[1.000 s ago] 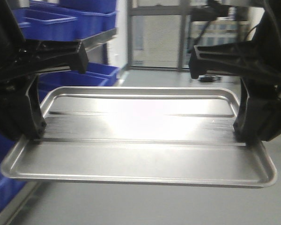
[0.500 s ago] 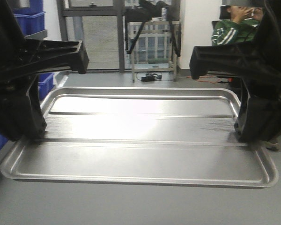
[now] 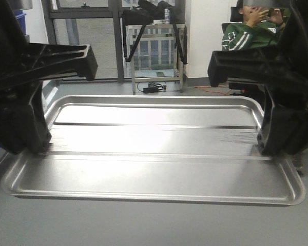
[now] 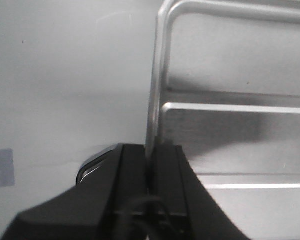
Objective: Grab silver tray and place in blue box
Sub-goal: 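Hold the tray level in both grippers while driving to the blue bins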
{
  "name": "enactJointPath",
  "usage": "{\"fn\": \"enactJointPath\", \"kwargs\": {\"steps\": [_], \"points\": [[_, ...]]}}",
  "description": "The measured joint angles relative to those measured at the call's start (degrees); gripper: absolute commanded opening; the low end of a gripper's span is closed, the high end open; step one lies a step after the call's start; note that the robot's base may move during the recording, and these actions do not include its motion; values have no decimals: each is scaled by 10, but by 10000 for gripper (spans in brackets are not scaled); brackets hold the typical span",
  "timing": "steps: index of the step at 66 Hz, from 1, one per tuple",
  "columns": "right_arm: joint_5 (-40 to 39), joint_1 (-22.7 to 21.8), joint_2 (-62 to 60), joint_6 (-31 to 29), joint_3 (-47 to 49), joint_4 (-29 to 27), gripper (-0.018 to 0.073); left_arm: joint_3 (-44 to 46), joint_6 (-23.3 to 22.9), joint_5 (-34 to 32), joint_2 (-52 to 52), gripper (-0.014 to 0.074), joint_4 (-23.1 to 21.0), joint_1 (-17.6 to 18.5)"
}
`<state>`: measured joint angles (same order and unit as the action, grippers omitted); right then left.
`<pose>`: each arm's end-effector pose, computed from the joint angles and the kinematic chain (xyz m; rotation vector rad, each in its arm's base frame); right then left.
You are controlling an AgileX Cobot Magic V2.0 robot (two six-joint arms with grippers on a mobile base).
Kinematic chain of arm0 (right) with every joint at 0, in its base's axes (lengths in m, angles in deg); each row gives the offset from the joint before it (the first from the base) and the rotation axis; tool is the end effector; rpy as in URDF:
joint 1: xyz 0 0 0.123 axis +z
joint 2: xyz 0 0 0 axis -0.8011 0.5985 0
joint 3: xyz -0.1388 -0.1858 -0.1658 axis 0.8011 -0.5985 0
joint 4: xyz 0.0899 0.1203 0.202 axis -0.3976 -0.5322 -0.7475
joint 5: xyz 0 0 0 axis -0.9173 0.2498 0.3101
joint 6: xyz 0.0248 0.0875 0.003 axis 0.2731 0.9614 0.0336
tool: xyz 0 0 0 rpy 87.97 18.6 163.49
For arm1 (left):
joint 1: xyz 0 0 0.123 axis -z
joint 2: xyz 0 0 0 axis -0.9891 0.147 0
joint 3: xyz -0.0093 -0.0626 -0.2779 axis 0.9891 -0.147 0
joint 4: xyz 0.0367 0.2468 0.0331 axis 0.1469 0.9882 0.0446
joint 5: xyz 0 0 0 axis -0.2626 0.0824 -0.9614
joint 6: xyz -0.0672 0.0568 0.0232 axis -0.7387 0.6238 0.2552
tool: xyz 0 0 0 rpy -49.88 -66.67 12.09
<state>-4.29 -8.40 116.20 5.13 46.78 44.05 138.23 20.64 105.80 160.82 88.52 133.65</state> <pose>0.1777 0.1511 0.2536 0.1080 2.6903 0.2325 0.1651 -0.1853 0.2591 0.0601 2.7233 -0.2772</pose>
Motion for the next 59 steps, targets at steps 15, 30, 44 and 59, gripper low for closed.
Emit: {"fn": "enactJointPath", "kwargs": {"steps": [15,30,44,59], "points": [[0,0,0,0,0,0,60,0,0,0,0,-104,0,0],[0,0,0,0,0,0,60,0,0,0,0,-104,0,0],[0,0,0,0,0,0,60,0,0,0,0,-104,0,0],[3,0,0,0,0,0,60,0,0,0,0,-104,0,0]]}}
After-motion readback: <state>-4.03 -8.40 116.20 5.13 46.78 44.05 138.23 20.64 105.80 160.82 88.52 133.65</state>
